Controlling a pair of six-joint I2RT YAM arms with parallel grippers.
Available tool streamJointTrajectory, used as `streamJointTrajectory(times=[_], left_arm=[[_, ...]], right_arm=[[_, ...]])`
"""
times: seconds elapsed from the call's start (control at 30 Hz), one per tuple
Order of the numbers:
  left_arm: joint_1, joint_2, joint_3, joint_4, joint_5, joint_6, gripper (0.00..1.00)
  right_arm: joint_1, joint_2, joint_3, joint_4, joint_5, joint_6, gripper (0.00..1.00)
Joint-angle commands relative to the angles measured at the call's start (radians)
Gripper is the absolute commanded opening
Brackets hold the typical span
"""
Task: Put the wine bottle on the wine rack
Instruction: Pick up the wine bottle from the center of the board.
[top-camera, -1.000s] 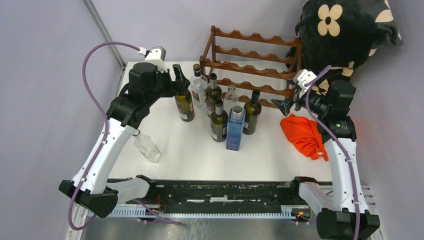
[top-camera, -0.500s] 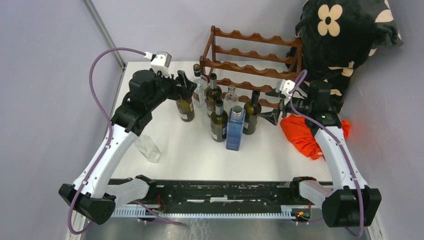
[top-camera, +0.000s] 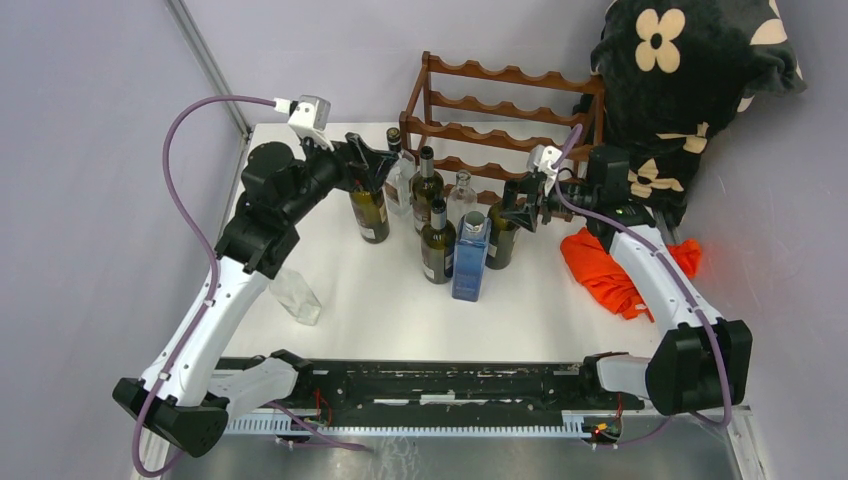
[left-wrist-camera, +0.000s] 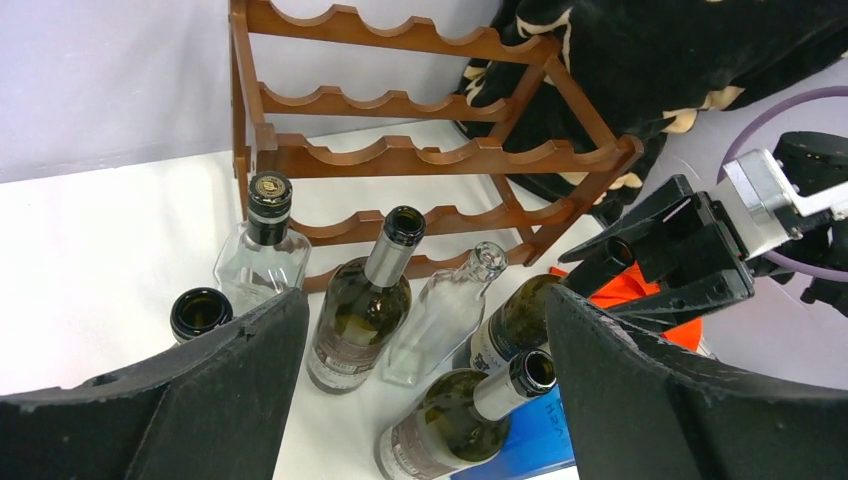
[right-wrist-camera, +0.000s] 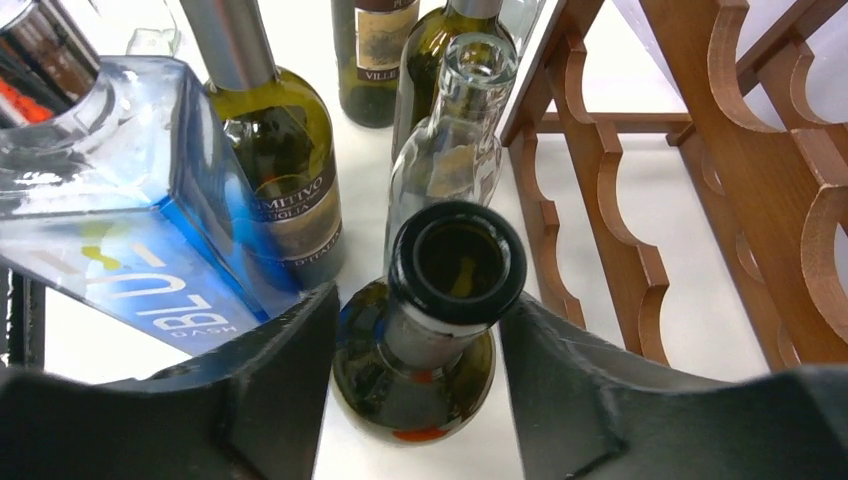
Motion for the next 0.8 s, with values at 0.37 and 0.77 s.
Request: streamJointTrajectory(times=[0.37,0.77], left_arm=[[-0.003,-0.025,-0.045,0.163,0.155,-0.103,0.93],[-0.149,0.072,0.033,0.306,0.211,-0.051,0.93]], right_arm=[[-0.023,-0.016,0.067,0.169,0.027,0.142,0.00],[-0.257,-0.176,0.185,0.237,0.079,0.546,0.00]])
